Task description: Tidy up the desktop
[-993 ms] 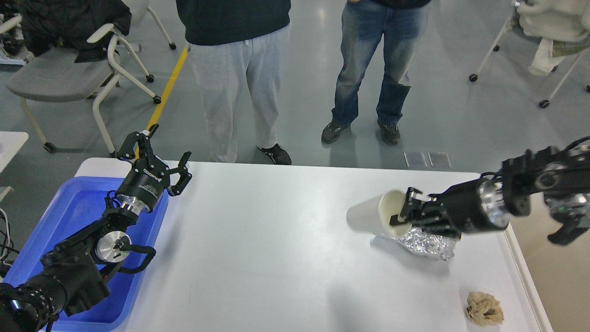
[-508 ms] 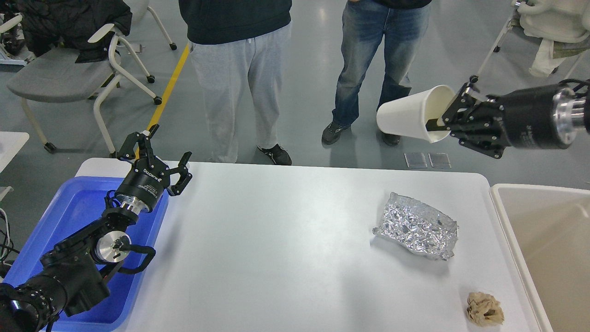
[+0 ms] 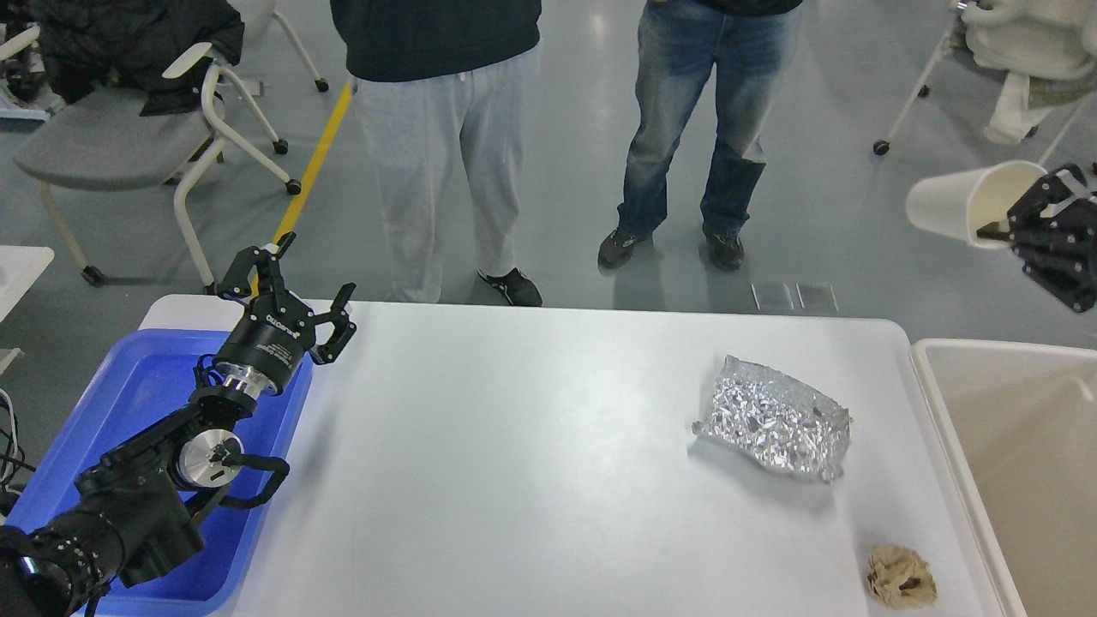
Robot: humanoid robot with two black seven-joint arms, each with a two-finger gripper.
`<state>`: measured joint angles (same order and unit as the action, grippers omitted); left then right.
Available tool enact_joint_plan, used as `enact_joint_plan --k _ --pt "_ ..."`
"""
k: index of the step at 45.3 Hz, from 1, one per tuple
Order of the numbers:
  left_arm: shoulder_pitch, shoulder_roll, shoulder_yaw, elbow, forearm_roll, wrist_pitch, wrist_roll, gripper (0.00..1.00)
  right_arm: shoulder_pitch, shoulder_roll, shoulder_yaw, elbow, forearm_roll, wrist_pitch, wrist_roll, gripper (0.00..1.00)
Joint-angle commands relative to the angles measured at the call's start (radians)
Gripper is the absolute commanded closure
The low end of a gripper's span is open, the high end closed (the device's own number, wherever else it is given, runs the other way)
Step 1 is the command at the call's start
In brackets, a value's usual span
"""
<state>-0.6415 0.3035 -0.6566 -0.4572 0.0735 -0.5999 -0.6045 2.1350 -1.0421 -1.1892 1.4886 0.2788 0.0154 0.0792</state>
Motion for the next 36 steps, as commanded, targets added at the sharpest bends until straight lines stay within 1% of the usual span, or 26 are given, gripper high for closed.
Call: enact_joint_plan --k 1,9,13,18,26,36 --pt "0.000 0.000 0.000 0.000 0.000 0.000 0.000 0.00 -0.260 -0.102 0.127 -0.145 0.187 -0.186 -0.012 1.00" --pt "0.000 0.000 0.000 0.000 0.000 0.000 0.000 0.00 -0.509 -0.096 0.318 -0.297 0.358 -0.285 -0.010 1.00" --pt "0.000 -0.001 0.000 0.000 0.000 0.000 0.000 0.00 -0.651 -0.072 0.417 -0.378 0.422 -0.295 -0.010 1.00" --pt "0.000 0.000 0.000 0.000 0.000 0.000 0.000 0.00 -0.818 -0.026 0.545 -0.487 0.436 -0.295 -0.010 1.00" --pt "0.000 0.000 0.000 0.000 0.000 0.000 0.000 0.00 -1.090 0.097 0.790 -0.678 0.424 -0.282 -0.010 1.00" --pt "0.000 0.000 0.000 0.000 0.000 0.000 0.000 0.00 -1.290 0.296 0.996 -0.939 0.418 -0.272 -0.012 1.00"
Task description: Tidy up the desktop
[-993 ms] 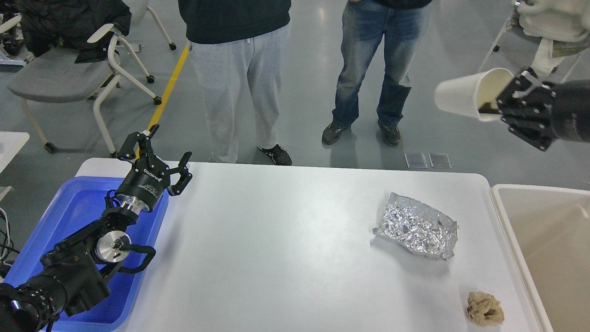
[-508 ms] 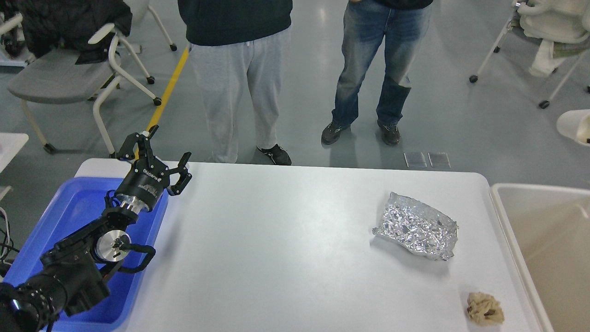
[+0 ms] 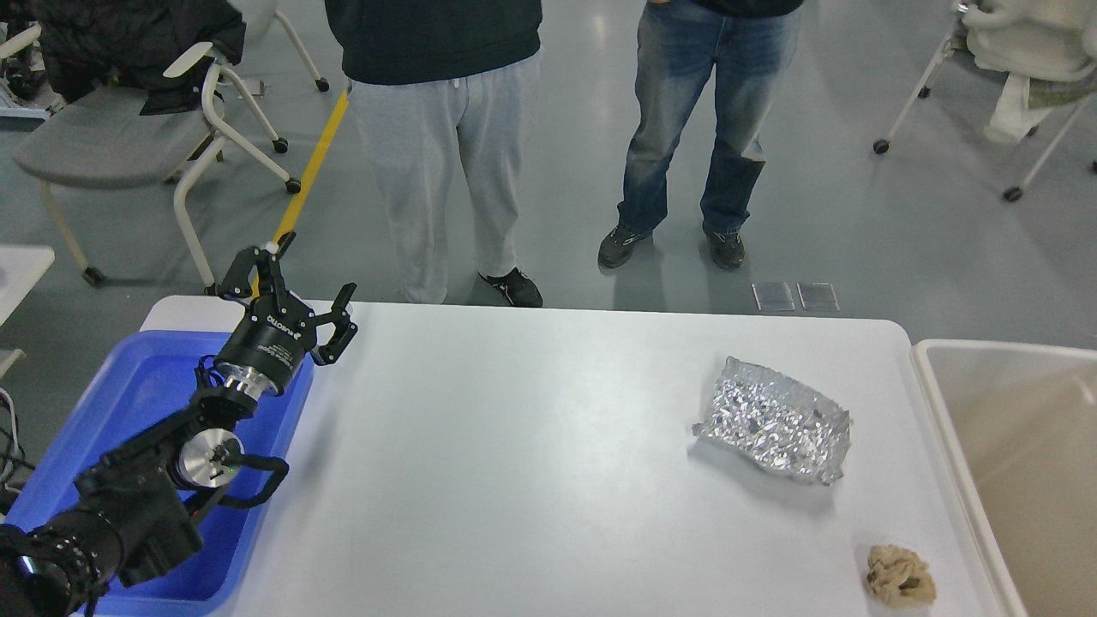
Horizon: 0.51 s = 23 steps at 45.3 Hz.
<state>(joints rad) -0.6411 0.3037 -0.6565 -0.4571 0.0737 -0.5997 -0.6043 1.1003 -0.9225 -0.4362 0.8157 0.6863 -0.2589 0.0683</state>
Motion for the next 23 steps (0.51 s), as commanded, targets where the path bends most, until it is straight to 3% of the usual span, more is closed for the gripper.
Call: enact_joint_plan --k 1,14,23 --pt "0.000 0.000 0.000 0.000 0.000 0.000 0.000 0.00 -0.272 0.194 0.261 -0.292 0.009 0.006 -0.002 1.00" --pt "0.000 -0.001 0.000 0.000 0.000 0.000 0.000 0.00 -0.418 0.396 0.459 -0.662 -0.134 0.072 -0.082 1.00" --pt "0.000 0.000 0.000 0.000 0.000 0.000 0.000 0.00 -0.464 0.401 0.525 -0.693 -0.194 0.131 -0.122 1.00"
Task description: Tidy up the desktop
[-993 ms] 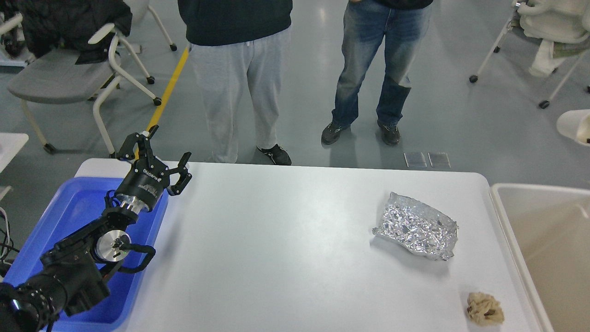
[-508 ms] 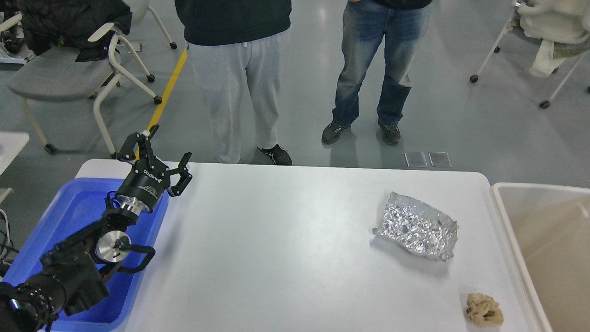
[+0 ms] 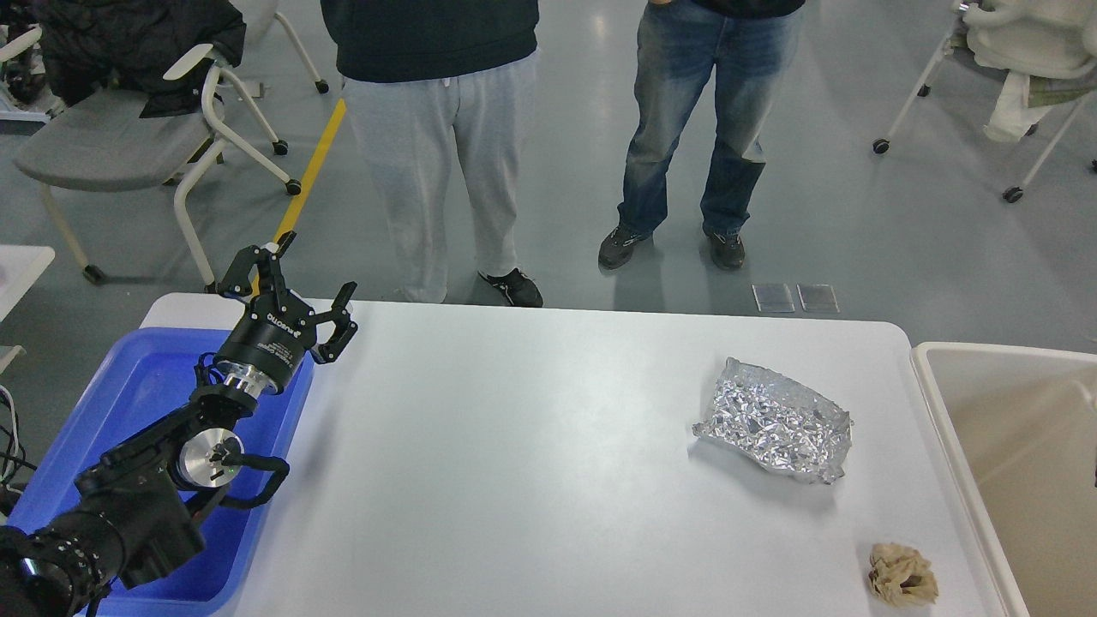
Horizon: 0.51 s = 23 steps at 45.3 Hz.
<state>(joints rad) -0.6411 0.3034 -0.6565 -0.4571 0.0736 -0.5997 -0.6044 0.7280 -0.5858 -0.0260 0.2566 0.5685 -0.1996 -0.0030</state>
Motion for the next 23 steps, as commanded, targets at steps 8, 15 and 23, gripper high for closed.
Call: enact_joint_plan --k 8,15,23 --pt "0.000 0.000 0.000 0.000 0.000 0.000 0.000 0.00 -0.111 0.040 0.113 -0.138 -0.088 0.178 -0.061 1.00" --pt "0.000 0.000 0.000 0.000 0.000 0.000 0.000 0.00 -0.111 0.031 0.113 -0.138 -0.108 0.215 -0.061 1.00" --pt "0.000 0.000 0.000 0.000 0.000 0.000 0.000 0.00 -0.111 0.027 0.115 -0.138 -0.114 0.250 -0.060 1.00"
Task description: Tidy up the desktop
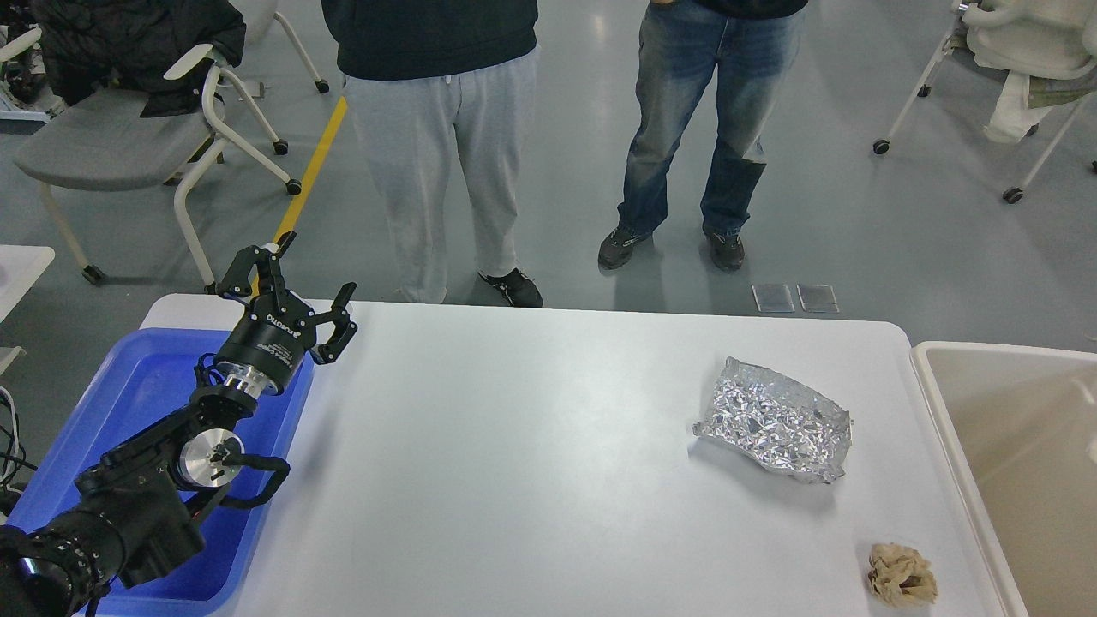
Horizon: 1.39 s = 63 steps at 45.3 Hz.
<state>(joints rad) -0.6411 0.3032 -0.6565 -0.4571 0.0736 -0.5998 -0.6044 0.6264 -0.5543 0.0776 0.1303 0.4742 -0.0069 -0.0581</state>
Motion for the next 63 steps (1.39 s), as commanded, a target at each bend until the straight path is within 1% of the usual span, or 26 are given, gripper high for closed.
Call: enact_joint_plan --k 1,5,6,7,8,9,10,26,36,51,63 --pt "0.000 0.001 0.000 0.000 0.000 0.000 0.000 0.00 -0.010 -0.004 0.013 -0.014 -0.020 0.058 -0.005 1.00" --pt "0.000 0.001 0.000 0.000 0.000 0.000 0.000 0.00 -0.004 -0.004 0.016 -0.012 -0.019 0.059 -0.005 1.00" --pt "0.000 0.001 0.000 0.000 0.000 0.000 0.000 0.00 -0.002 -0.001 0.016 -0.014 -0.019 0.056 -0.005 0.87" --pt "0.000 0.001 0.000 0.000 0.000 0.000 0.000 0.00 -0.002 -0.001 0.016 -0.014 -0.019 0.054 -0.003 0.67" --pt "0.000 0.001 0.000 0.000 0.000 0.000 0.000 0.00 -0.002 0.001 0.016 -0.014 -0.019 0.048 -0.003 0.36" --pt "0.000 0.001 0.000 0.000 0.000 0.000 0.000 0.00 -0.001 0.002 0.017 -0.015 -0.019 0.042 -0.003 0.07" --pt "0.000 0.001 0.000 0.000 0.000 0.000 0.000 0.00 0.002 0.004 0.022 -0.015 -0.019 0.044 -0.003 0.00" --pt "0.000 -0.001 0.000 0.000 0.000 0.000 0.000 0.00 0.010 -0.001 0.022 -0.029 -0.019 0.058 0.001 0.00" --pt "0.000 0.001 0.000 0.000 0.000 0.000 0.000 0.00 0.044 -0.001 0.022 -0.029 -0.020 0.058 0.001 0.00" --pt "0.000 0.001 0.000 0.000 0.000 0.000 0.000 0.00 0.041 0.001 0.017 -0.029 -0.020 0.051 0.000 0.00" --pt "0.000 0.001 0.000 0.000 0.000 0.000 0.000 0.00 0.071 -0.001 0.016 -0.031 -0.089 0.045 0.003 0.00"
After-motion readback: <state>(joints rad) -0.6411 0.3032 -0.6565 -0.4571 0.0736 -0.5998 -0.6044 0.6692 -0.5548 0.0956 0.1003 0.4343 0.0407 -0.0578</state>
